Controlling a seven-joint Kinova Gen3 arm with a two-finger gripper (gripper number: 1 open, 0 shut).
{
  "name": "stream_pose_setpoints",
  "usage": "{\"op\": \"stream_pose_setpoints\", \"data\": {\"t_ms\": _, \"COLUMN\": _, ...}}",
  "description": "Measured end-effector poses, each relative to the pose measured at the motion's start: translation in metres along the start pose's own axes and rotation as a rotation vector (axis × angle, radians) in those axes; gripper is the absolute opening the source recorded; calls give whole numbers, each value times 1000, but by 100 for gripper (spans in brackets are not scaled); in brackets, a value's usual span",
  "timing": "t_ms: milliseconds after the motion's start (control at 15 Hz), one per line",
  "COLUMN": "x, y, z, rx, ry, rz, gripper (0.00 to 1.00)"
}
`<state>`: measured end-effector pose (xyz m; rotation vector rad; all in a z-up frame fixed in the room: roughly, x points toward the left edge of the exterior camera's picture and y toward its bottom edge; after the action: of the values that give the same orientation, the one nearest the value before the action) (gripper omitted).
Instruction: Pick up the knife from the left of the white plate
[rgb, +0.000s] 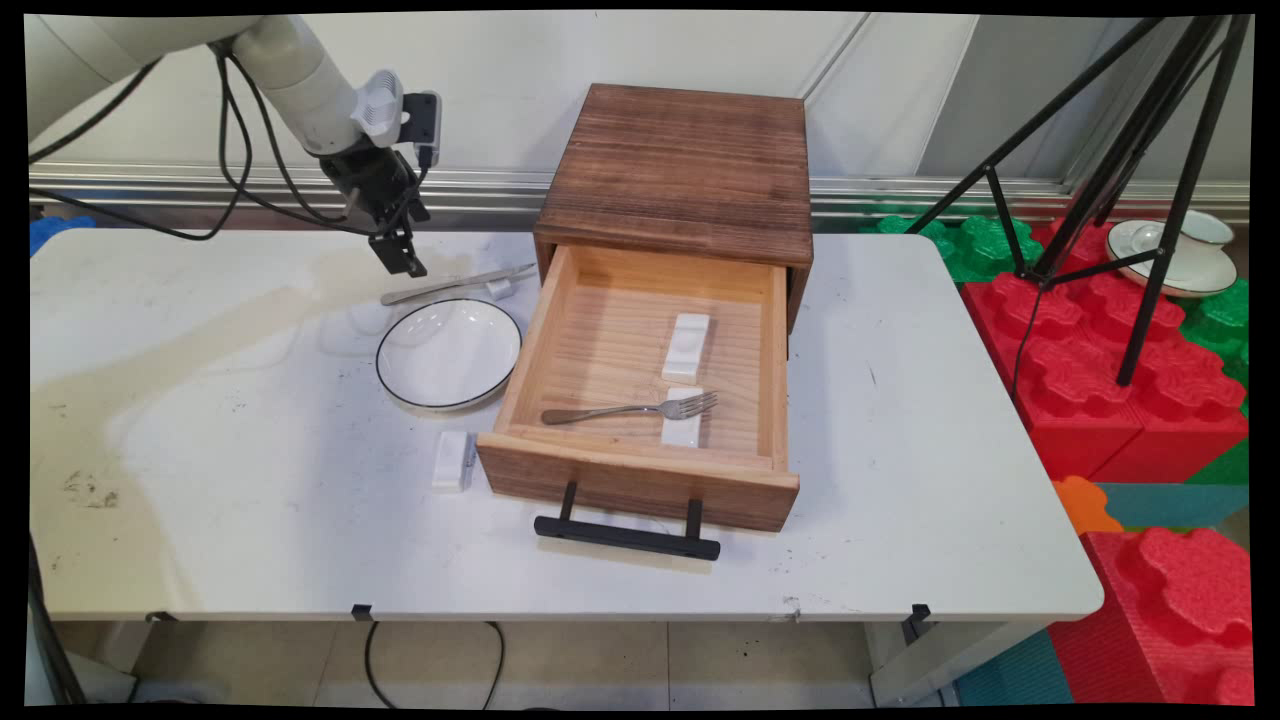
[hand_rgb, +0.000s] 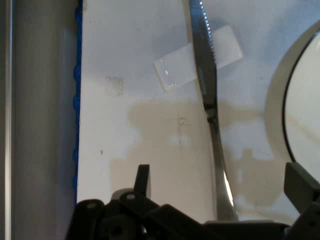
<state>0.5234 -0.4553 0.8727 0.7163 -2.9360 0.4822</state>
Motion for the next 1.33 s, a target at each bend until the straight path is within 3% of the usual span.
{"op": "stream_pose_setpoints", "data": {"t_ms": 1333, "x": 8, "y": -24, "z": 70, "rx": -78, "ry": -11, "rz": 28, "gripper": 100}}
